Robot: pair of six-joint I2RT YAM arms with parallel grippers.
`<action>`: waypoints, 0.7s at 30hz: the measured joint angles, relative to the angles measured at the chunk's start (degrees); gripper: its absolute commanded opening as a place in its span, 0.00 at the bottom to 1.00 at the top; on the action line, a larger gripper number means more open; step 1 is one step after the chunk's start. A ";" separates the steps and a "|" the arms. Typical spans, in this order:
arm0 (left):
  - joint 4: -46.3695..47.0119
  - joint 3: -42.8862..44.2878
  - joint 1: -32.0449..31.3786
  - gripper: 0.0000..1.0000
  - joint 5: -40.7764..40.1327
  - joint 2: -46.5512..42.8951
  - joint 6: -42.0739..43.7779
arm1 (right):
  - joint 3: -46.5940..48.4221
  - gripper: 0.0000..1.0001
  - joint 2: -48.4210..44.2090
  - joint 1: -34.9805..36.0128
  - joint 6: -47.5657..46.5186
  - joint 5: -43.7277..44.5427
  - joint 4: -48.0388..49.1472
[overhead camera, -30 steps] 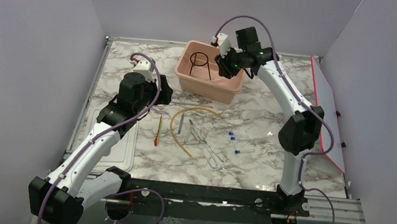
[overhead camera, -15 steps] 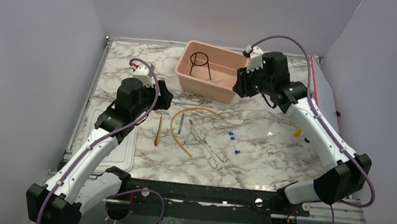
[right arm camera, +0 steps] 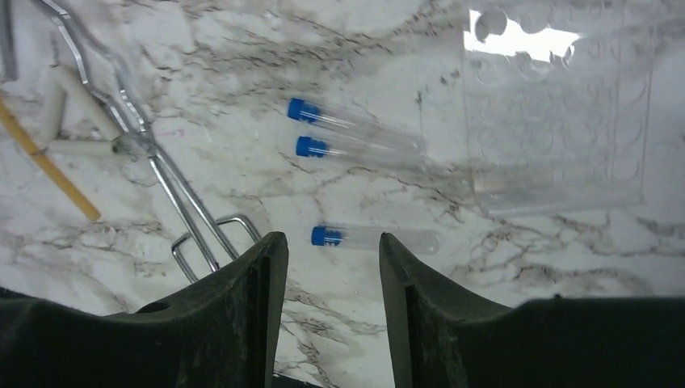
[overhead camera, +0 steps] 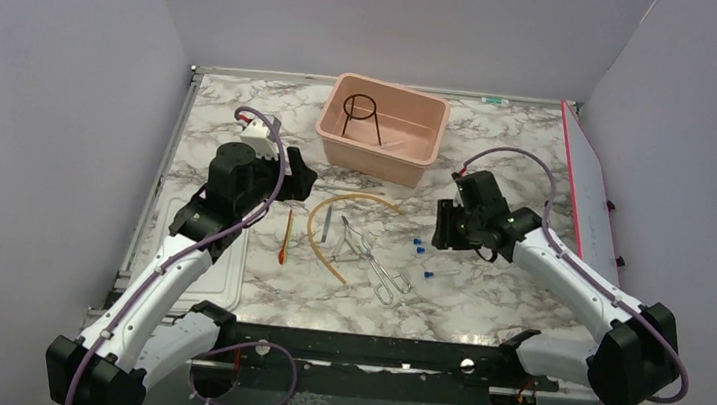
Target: Organize the chemistry lab equipment
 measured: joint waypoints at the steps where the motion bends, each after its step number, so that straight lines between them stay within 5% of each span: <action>1: 0.04 0.00 0.00 0.78 0.09 0.00 -0.02 | -0.81 0.51 0.20 0.15 2.32 1.68 -0.31; 12: 0.11 -0.35 0.00 0.78 0.70 -0.17 -0.24 | -12.70 0.47 -1.11 0.57 28.65 13.31 1.20; 21: 0.13 -0.37 0.00 0.79 1.09 -0.17 -0.28 | -12.79 0.46 4.07 0.61 36.83 13.60 5.22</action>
